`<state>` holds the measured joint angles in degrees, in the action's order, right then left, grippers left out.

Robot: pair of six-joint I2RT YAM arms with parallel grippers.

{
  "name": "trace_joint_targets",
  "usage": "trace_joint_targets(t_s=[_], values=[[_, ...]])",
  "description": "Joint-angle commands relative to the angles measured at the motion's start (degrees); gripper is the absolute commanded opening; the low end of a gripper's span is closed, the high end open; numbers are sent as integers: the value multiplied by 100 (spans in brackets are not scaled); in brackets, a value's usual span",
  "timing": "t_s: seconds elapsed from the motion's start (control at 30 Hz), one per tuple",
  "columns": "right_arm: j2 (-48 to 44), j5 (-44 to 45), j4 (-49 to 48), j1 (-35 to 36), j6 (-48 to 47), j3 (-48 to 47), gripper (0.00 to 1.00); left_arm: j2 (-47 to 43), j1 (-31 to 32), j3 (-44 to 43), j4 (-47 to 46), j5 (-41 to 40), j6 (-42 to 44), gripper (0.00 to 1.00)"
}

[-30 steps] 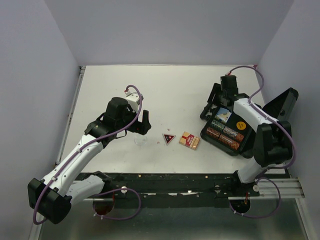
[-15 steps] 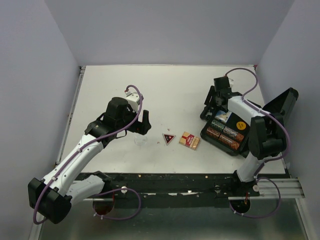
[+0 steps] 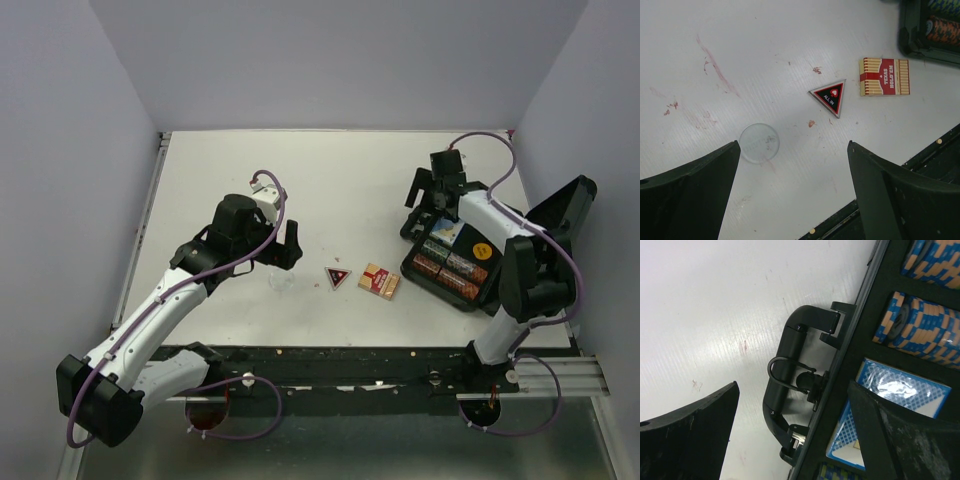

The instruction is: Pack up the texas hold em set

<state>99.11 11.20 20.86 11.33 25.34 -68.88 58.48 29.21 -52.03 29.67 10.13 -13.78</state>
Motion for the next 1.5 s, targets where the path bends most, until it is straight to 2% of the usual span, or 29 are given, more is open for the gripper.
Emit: trace_joint_targets(t_s=[0.0, 0.2, 0.47, 0.67, 0.87, 1.03, 1.2, 1.3, 1.4, 1.47], values=[[-453, -13, 480, -87, -214, -196, 97, -12, -30, 35, -84, 33, -28, 96], [-805, 22, 752, -79, -223, -64, 98, -108, -30, 61, -102, 42, -28, 96], [-1420, -188, 639, -35, -284, 586, 97, -162, -21, 193, -172, -178, -11, 96], [-1842, -382, 542, 334, -337, 894, 96, 14, 14, 255, -49, -468, -37, 95], [-2088, -548, 305, 589, -337, 1254, 97, 655, 5, 141, 162, -933, 86, 96], [-2317, -768, 190, 668, -512, 1535, 97, 1385, 23, 9, 364, -873, 7, 94], [-2773, -996, 322, 1159, -776, 1913, 97, 1667, 23, -105, 276, -688, 25, 94], [-3081, -1076, 86, 1861, -969, 2080, 99, 1658, 23, -106, 188, -600, 25, 94], [-2951, -1076, -38, 2188, -1259, 2089, 100, 1623, 23, -106, 188, -600, 42, 94], [-2618, -1383, 23, 2259, -1426, 2002, 100, 1562, 23, -88, 197, -574, 42, 94]])
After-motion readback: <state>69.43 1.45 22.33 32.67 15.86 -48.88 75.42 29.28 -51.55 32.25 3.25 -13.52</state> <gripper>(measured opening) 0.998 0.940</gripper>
